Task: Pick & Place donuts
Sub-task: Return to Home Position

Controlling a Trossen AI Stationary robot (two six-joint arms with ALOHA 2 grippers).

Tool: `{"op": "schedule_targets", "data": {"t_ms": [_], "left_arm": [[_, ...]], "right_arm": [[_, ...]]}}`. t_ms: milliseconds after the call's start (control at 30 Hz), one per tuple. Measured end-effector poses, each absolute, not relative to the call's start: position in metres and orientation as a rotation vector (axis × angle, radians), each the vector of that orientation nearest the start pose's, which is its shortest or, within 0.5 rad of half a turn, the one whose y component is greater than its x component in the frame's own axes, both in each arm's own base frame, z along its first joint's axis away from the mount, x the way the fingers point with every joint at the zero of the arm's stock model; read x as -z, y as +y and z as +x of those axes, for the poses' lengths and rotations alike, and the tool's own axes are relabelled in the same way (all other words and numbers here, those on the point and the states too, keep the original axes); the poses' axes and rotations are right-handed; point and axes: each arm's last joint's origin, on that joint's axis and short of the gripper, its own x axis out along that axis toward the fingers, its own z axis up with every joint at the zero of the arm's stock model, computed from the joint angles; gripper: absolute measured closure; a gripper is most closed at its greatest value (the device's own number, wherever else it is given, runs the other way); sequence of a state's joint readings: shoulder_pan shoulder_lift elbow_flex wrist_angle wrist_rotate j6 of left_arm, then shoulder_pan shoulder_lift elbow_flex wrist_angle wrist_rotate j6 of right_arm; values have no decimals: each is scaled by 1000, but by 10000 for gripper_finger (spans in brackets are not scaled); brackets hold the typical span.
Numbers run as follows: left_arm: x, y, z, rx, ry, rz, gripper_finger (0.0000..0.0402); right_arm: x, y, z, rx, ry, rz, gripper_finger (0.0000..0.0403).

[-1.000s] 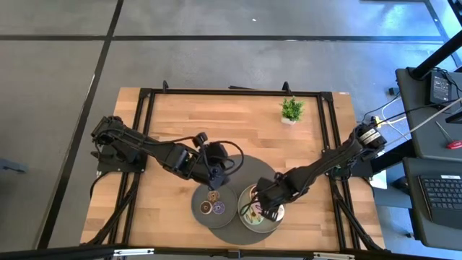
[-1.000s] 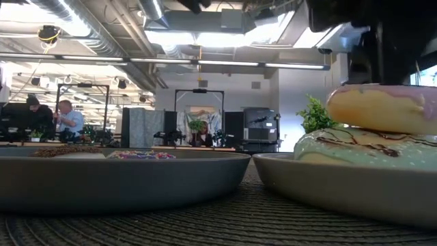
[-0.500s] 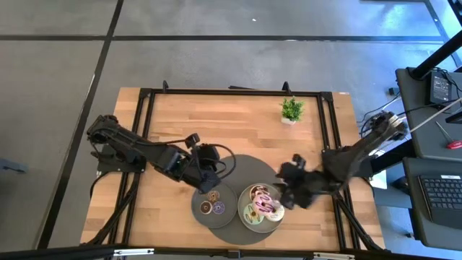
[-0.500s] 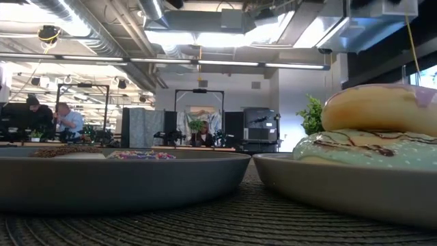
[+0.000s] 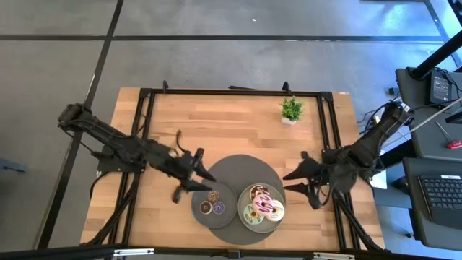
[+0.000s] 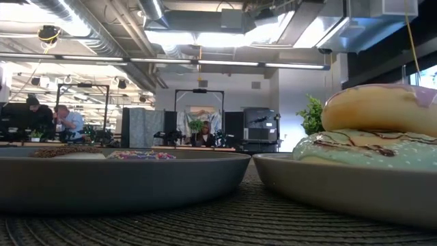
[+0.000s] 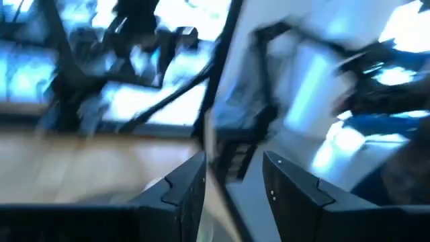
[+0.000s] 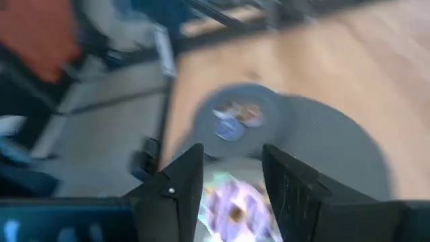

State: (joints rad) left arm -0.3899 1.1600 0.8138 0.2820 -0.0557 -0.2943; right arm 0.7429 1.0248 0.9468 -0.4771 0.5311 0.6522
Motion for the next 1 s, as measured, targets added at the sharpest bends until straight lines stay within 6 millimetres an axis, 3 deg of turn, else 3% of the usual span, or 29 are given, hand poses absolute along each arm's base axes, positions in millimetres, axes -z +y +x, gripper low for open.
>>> {"op": "schedule_targets", "data": {"t_ms": [133,267,367,667,1000], "left_arm": [[-298,-66,222,320,26,-267,258],[-294,-35,193,173,-27,-279,258],[-291,-22,175,84,-65,-282,258],[-268,-17,143,167,-118,-366,258],[-218,-11,118,73,-211,-371,258]], "right_arm": [[-299,117,169,-207,357,331,249],[-289,94,149,-256,248,355,249],[-279,79,129,-258,229,265,249],[-240,58,99,-273,120,318,249],[-225,39,69,-374,-86,277,249]]}}
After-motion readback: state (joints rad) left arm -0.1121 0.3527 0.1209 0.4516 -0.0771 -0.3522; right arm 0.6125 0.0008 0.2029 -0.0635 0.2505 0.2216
